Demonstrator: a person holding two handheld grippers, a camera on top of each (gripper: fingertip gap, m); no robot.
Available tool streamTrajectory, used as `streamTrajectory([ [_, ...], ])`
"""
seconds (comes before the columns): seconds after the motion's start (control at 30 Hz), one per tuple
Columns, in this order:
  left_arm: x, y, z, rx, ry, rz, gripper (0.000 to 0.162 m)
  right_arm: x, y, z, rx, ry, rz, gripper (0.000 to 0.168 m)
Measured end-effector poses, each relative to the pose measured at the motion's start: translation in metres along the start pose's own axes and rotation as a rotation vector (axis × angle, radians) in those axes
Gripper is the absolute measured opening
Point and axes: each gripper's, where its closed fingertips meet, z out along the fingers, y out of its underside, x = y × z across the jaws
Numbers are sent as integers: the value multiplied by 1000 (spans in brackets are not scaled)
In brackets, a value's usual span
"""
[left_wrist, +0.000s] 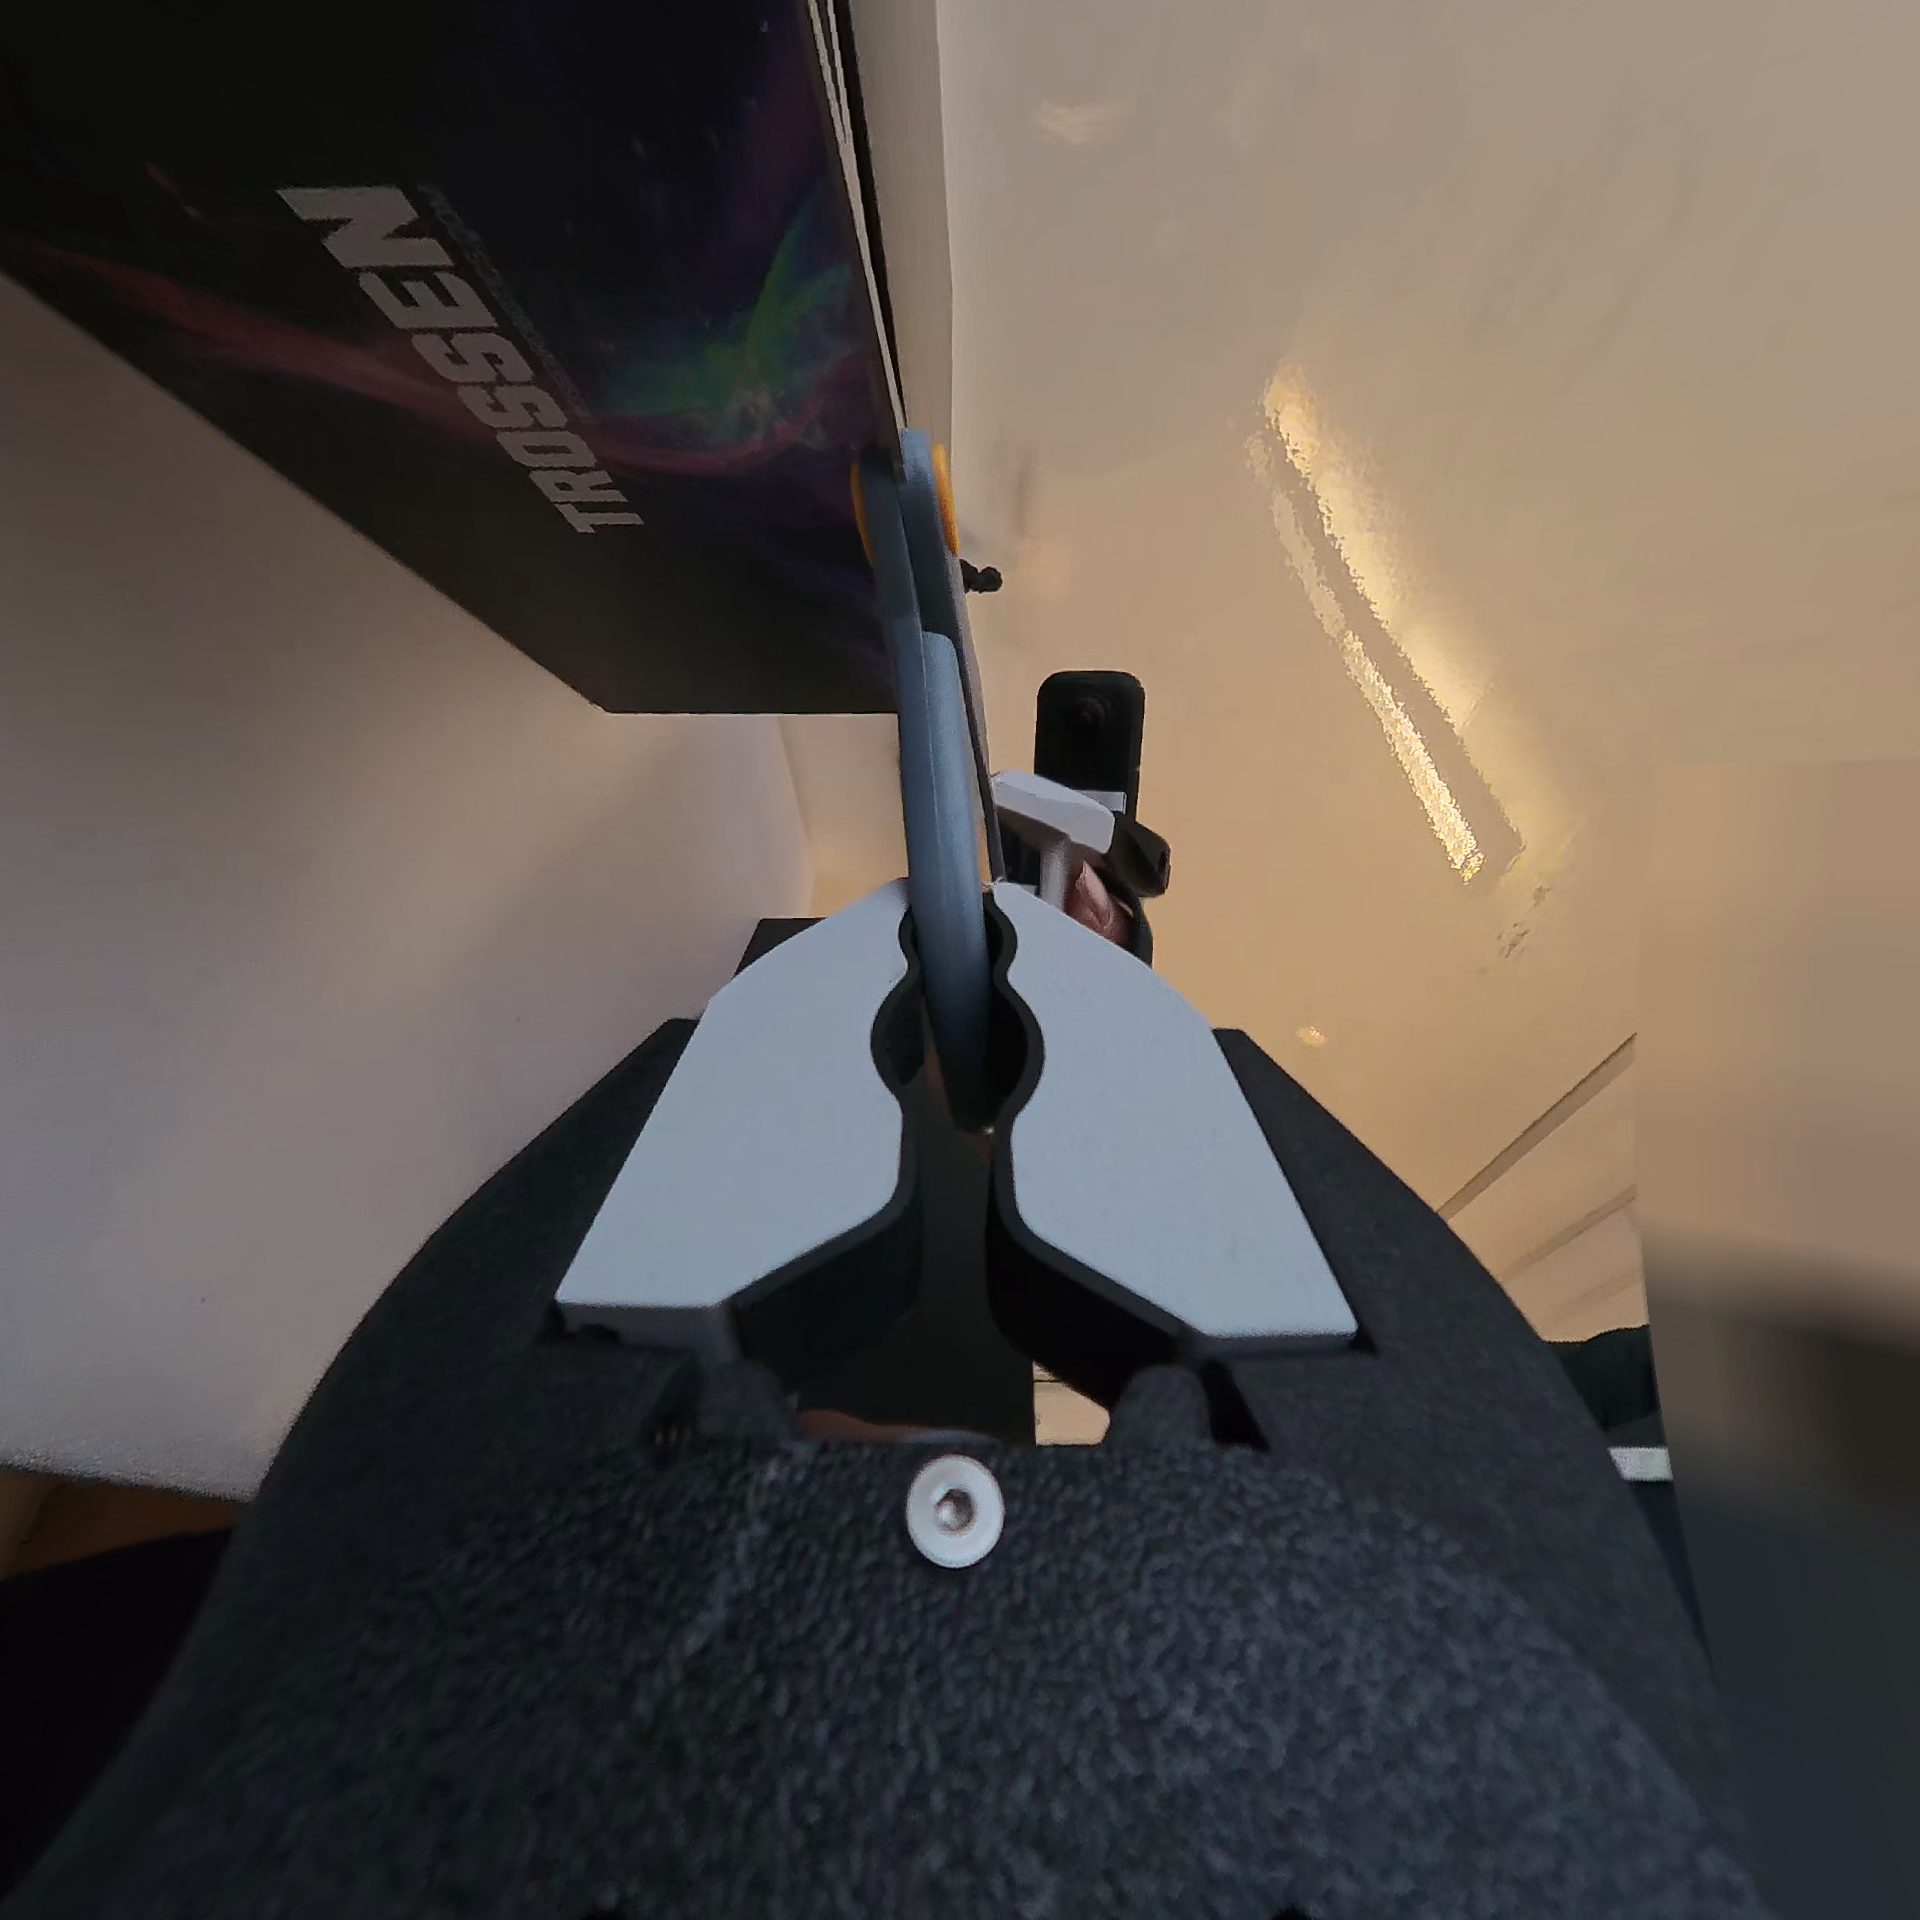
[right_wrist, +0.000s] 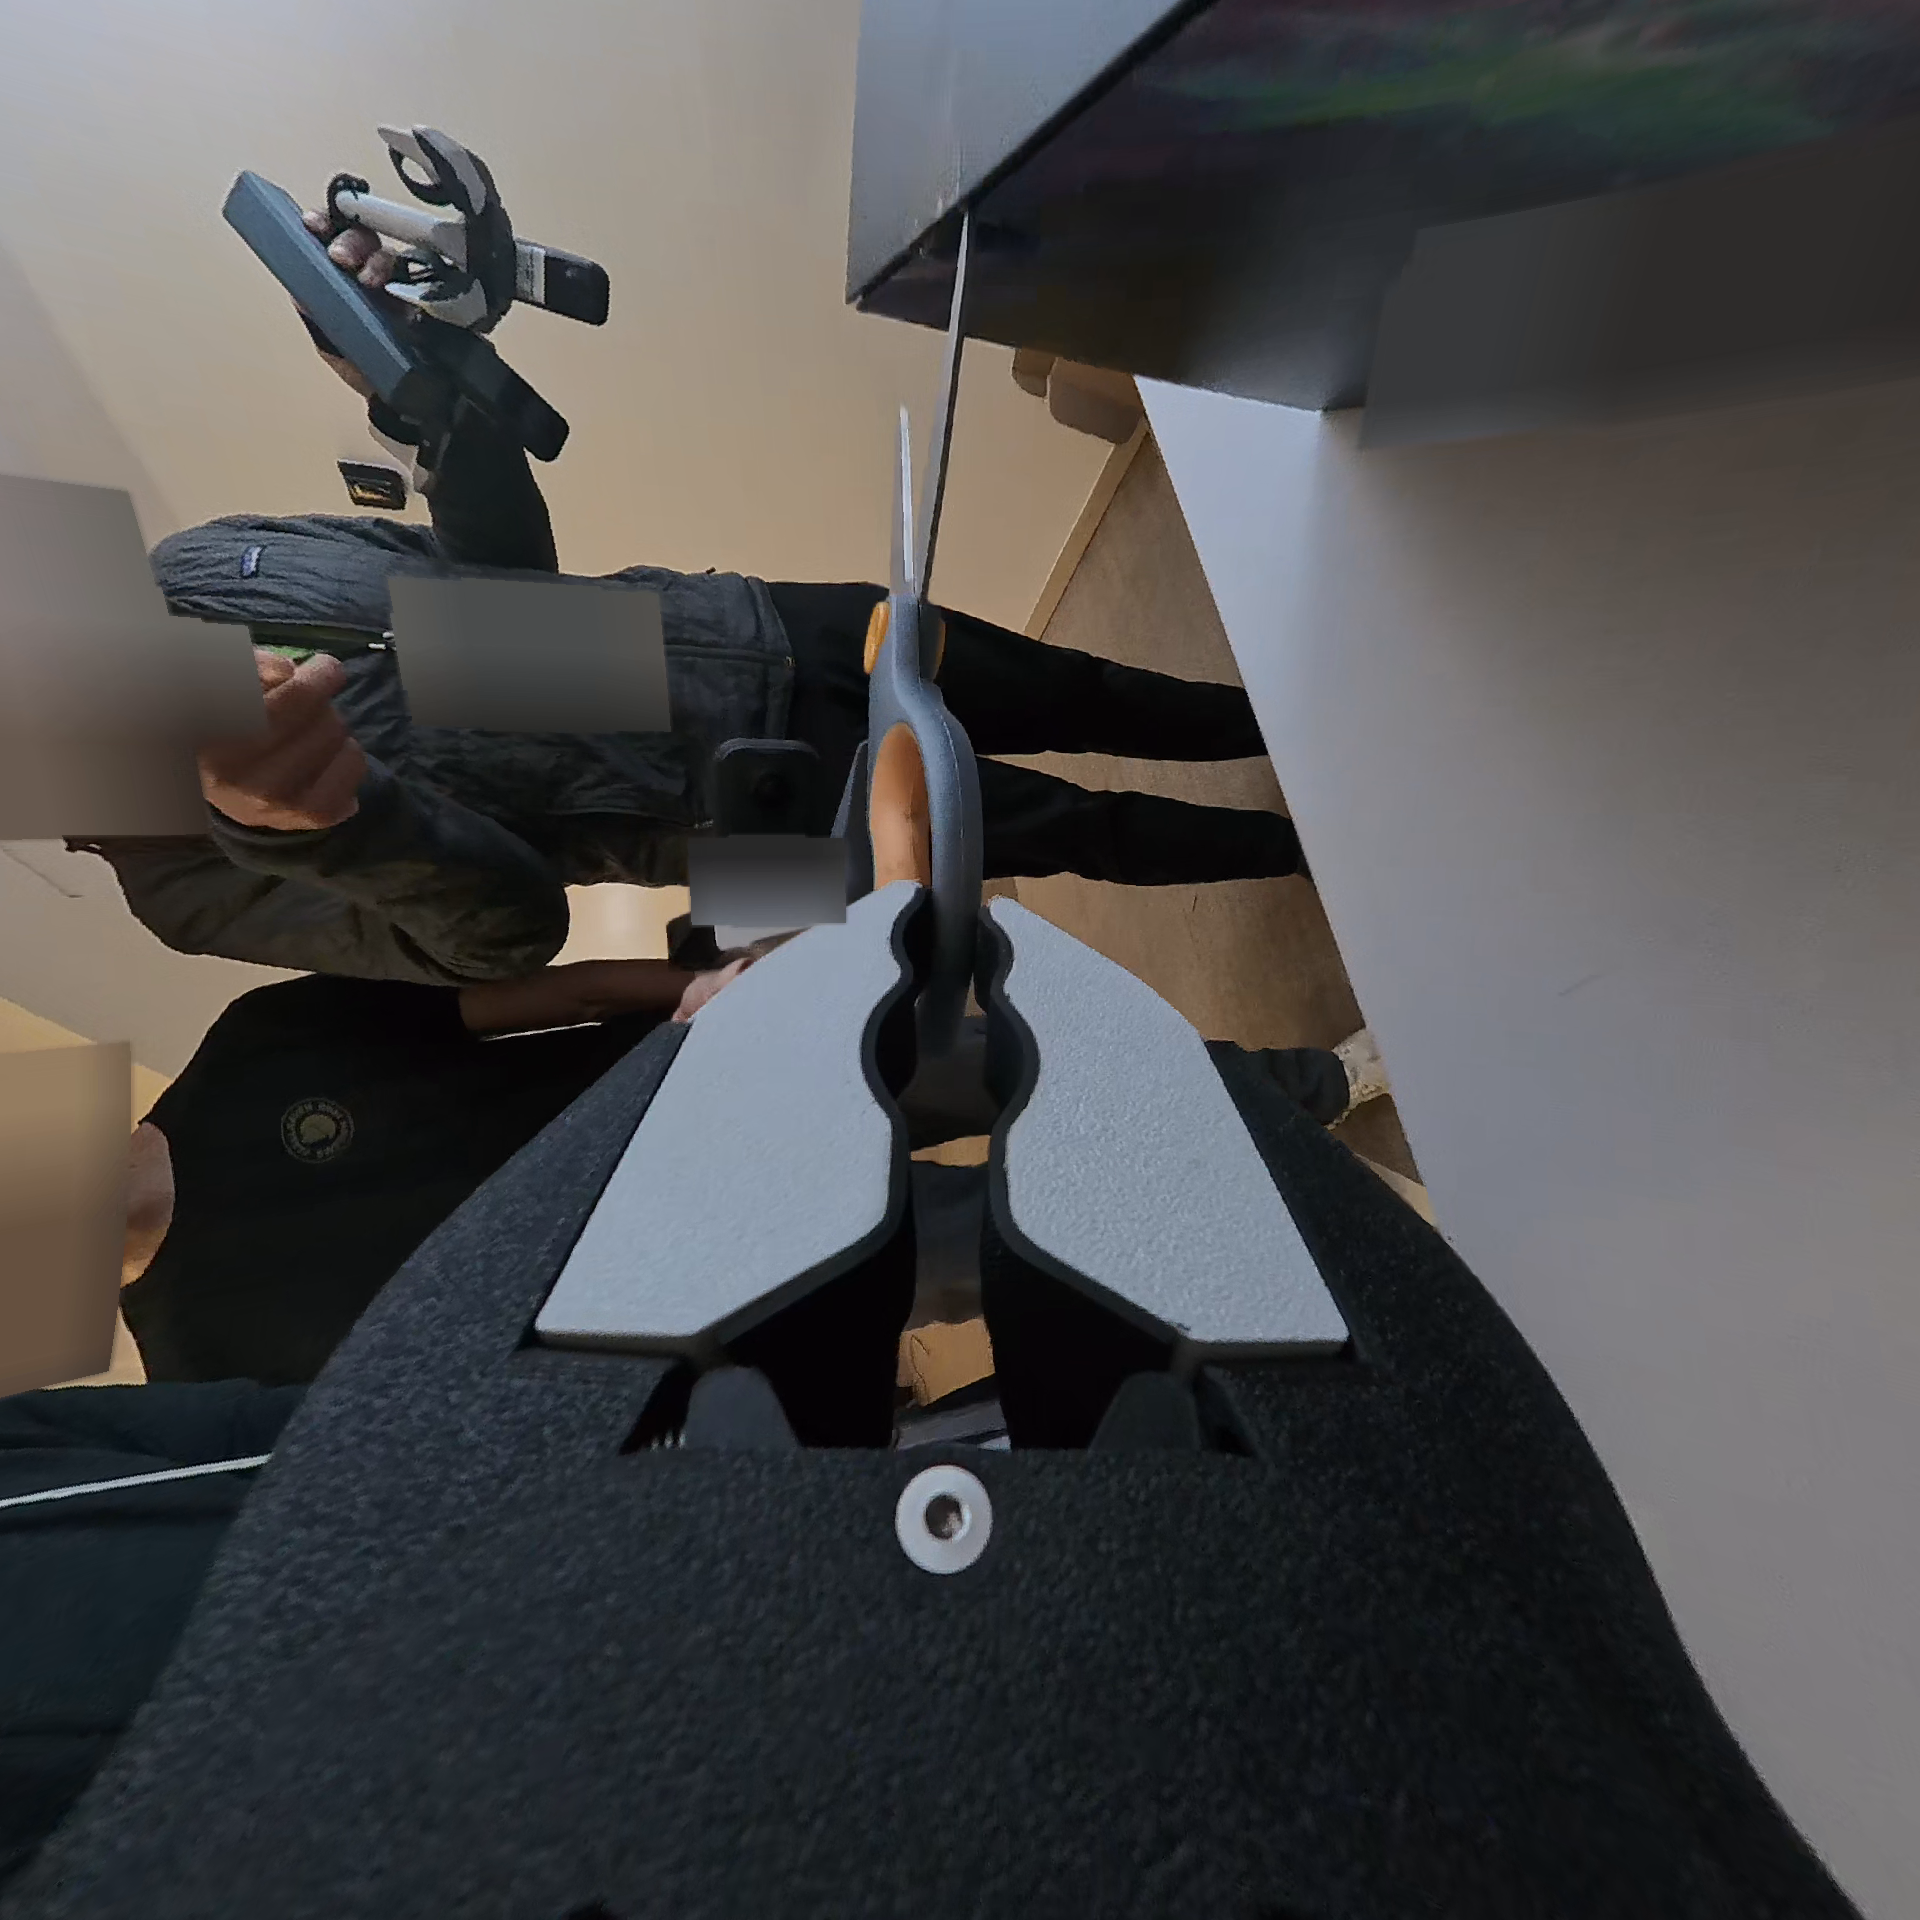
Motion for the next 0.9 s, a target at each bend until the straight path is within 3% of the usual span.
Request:
streamTrajectory([
  [0.4, 11, 7, 34, -19, 15, 18, 6, 5, -33, -20, 21, 40, -71, 6],
  [0.9, 1, 15, 40, -20, 10, 19, 5, 13, -37, -19, -3, 19, -52, 6],
])
